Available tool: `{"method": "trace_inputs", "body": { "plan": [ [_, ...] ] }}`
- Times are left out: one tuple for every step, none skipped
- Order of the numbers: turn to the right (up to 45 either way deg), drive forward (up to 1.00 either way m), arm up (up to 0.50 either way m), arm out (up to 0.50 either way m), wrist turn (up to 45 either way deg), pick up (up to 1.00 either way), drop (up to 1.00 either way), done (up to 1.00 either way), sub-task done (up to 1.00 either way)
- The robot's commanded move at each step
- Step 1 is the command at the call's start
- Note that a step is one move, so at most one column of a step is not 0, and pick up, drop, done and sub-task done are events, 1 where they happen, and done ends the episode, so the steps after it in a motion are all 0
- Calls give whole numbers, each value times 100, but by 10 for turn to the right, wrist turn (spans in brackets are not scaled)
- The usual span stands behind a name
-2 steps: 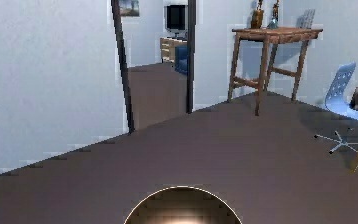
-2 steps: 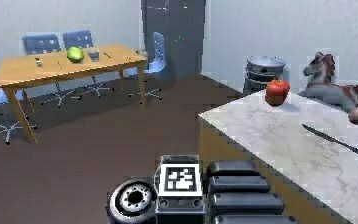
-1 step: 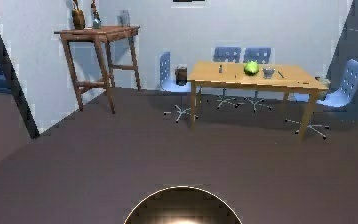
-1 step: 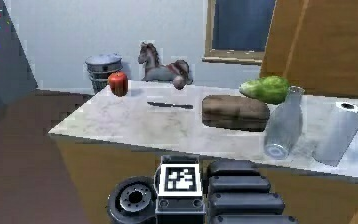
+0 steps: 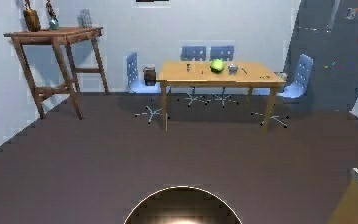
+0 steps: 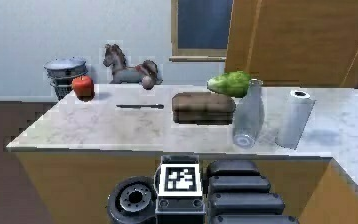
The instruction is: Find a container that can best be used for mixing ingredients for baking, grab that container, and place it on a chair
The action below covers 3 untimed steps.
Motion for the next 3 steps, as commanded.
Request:
{"method": "trace_inputs", "body": {
  "plan": [
    [0,80,0,0,0,0,0,0,0],
    [450,0,0,0,0,0,0,0,0],
    [0,50,0,0,0,0,0,0,0]
  ]
}}
